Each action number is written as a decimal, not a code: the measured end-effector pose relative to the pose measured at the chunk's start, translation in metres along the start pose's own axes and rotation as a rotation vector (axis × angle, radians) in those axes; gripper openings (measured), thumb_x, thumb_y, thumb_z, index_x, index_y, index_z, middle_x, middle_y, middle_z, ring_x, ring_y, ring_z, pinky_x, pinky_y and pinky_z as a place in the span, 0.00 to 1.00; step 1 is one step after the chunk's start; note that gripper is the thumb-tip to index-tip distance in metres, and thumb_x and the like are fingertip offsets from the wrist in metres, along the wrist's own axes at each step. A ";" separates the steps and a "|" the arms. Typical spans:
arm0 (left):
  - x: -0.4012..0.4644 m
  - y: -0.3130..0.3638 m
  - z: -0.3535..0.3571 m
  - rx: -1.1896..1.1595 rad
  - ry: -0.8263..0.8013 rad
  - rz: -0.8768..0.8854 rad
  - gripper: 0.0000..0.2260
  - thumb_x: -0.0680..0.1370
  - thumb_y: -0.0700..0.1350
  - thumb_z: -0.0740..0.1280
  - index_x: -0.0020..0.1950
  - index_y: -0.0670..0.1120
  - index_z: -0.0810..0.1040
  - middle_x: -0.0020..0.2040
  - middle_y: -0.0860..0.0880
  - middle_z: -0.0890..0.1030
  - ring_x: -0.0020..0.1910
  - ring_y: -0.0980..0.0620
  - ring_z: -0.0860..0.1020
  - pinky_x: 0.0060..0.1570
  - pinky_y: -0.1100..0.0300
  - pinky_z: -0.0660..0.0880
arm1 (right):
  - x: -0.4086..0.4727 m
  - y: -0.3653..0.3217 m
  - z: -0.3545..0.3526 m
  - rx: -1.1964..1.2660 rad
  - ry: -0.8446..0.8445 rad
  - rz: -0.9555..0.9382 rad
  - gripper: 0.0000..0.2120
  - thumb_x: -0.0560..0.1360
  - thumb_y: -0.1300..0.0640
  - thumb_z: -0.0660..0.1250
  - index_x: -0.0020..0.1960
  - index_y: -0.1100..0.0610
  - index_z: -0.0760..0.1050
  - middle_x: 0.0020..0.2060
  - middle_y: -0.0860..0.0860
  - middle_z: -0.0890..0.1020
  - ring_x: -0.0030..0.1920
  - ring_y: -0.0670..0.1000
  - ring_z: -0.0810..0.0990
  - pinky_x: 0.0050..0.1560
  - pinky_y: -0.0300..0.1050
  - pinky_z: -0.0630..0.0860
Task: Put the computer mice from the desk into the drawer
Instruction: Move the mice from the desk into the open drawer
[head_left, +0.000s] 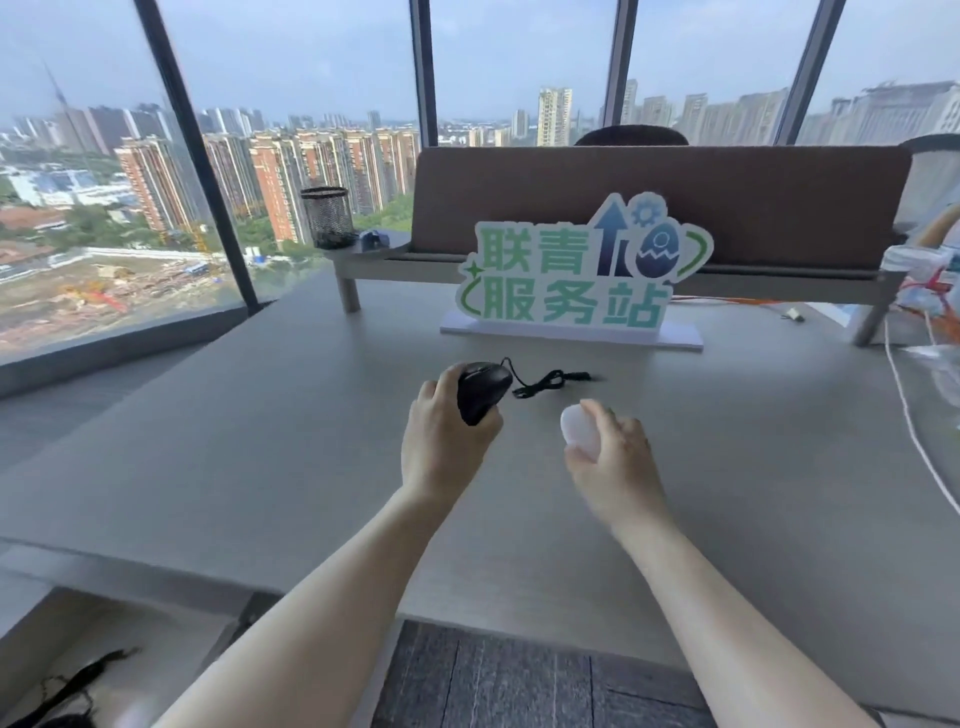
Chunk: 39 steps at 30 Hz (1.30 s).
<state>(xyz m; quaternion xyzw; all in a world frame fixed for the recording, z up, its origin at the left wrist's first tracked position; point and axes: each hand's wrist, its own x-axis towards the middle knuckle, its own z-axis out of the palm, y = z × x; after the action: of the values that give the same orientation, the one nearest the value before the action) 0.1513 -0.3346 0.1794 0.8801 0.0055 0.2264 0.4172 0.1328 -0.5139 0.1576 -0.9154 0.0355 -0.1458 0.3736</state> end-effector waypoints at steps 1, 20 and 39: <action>-0.002 -0.001 -0.021 -0.022 0.039 0.004 0.25 0.71 0.51 0.67 0.68 0.55 0.69 0.59 0.50 0.76 0.57 0.49 0.75 0.49 0.57 0.72 | -0.008 -0.015 0.002 0.041 0.014 -0.026 0.25 0.74 0.56 0.65 0.71 0.47 0.67 0.61 0.57 0.72 0.61 0.58 0.72 0.55 0.45 0.68; -0.166 -0.153 -0.343 0.265 0.495 -0.245 0.24 0.71 0.50 0.69 0.67 0.52 0.73 0.58 0.50 0.79 0.49 0.54 0.75 0.46 0.62 0.69 | -0.213 -0.246 0.176 0.210 -0.633 -0.427 0.26 0.74 0.48 0.64 0.70 0.44 0.61 0.63 0.52 0.72 0.51 0.52 0.76 0.44 0.44 0.72; -0.247 -0.359 -0.324 0.755 -0.381 -1.058 0.22 0.75 0.50 0.64 0.68 0.46 0.65 0.66 0.43 0.71 0.64 0.42 0.75 0.50 0.52 0.72 | -0.323 -0.243 0.383 -0.732 -1.096 -0.365 0.28 0.73 0.53 0.63 0.71 0.57 0.61 0.64 0.59 0.72 0.63 0.58 0.75 0.50 0.48 0.72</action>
<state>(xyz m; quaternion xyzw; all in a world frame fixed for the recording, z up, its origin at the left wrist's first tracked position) -0.1366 0.0872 -0.0048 0.8689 0.4406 -0.1849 0.1294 -0.0742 -0.0251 -0.0111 -0.9157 -0.2668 0.2993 -0.0265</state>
